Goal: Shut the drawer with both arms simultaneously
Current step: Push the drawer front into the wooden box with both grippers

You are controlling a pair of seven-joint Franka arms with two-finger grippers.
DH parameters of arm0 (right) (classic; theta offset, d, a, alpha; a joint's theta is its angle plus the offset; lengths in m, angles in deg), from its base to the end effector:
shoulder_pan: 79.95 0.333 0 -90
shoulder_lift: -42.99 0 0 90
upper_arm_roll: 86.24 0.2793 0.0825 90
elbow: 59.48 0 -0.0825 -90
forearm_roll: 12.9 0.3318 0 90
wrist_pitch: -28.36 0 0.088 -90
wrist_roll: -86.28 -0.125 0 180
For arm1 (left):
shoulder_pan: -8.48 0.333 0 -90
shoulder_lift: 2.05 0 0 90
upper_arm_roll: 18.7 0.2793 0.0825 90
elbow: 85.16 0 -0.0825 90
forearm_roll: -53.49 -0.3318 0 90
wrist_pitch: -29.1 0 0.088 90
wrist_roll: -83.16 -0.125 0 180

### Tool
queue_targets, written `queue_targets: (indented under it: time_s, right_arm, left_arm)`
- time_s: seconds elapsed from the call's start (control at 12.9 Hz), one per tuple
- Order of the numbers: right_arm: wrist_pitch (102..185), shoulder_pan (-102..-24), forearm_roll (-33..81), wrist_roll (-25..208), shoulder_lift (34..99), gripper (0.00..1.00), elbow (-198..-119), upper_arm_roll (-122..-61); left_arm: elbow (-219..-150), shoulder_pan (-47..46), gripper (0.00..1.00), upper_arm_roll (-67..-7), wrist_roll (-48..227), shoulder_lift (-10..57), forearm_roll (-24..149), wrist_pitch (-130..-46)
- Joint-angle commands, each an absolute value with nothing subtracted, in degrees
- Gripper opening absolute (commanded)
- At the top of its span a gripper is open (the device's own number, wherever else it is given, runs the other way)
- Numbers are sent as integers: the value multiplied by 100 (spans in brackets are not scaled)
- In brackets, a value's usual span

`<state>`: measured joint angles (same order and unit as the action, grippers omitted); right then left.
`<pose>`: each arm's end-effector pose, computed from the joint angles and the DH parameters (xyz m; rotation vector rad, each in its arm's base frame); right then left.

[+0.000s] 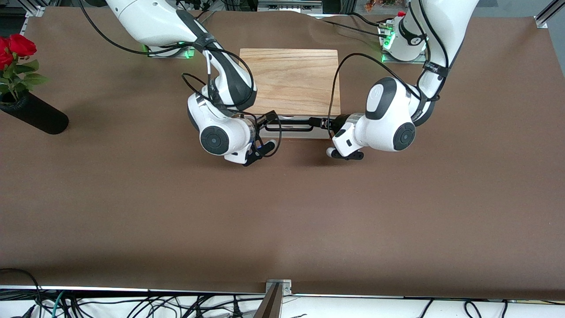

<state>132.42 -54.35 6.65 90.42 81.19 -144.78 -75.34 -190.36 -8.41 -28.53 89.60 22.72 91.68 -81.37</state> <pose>0.4763 0.3756 0.2546 -2.6456 -0.7441 0.6141 0.4723 -0.2926 0.2761 2.5333 0.0020 -0.6632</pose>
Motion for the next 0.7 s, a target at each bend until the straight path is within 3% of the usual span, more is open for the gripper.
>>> queue_targets:
  time_s: [0.0, 0.46, 0.62]
  right_arm:
    - [12908, -5420, 670, 9077, 8175, 100, -14535, -7543]
    - [13215, -5507, 626, 9112, 8202, 100, -14421, -7587]
    - [13225, -5543, 591, 9121, 8193, 100, -13958, -7727]
  left_arm:
    - [-19423, -655, 100, -2899, 9116, 1851, 8927, -7654]
    - [-18984, -444, 100, -2364, 9098, 1614, 8865, -7724]
    - [-18957, -383, 100, -2222, 9107, 1378, 8577, -8143]
